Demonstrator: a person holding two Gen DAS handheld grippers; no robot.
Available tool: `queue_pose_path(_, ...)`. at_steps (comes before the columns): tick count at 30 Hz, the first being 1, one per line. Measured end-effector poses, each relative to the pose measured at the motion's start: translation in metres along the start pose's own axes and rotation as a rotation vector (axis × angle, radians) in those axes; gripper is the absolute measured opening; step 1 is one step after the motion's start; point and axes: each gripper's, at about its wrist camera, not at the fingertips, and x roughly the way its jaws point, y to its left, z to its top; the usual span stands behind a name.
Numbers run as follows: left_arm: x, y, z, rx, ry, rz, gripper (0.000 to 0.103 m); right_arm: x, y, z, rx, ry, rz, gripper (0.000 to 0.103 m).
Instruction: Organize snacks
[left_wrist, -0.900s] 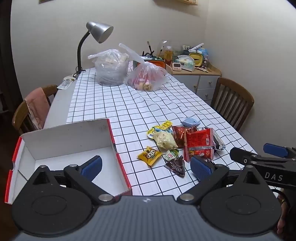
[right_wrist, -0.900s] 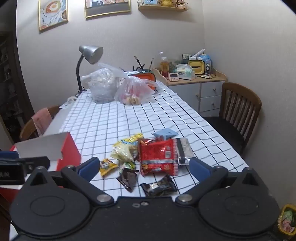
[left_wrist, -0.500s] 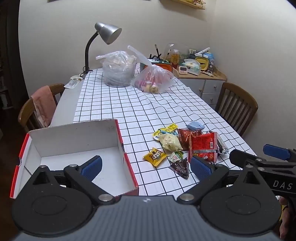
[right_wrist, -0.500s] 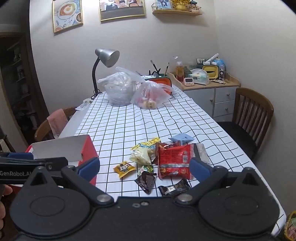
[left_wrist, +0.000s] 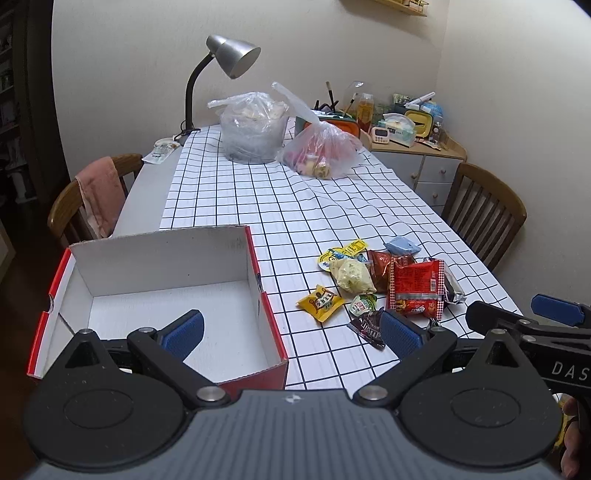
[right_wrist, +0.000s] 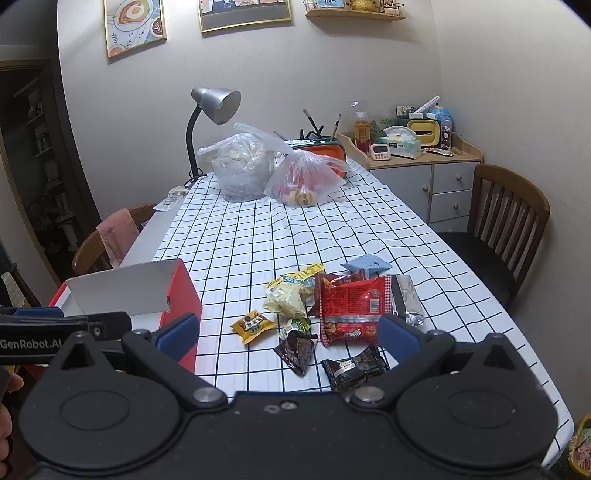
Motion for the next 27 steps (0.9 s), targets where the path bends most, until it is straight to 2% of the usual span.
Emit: queue_pose_path(27, -0.0018, -0.0047, -0.0017, -0.008, 0.016, 0.01, 0.102, 0.0007, -0.0066, 0.0041, 0.002, 0.021, 0.031, 0.103)
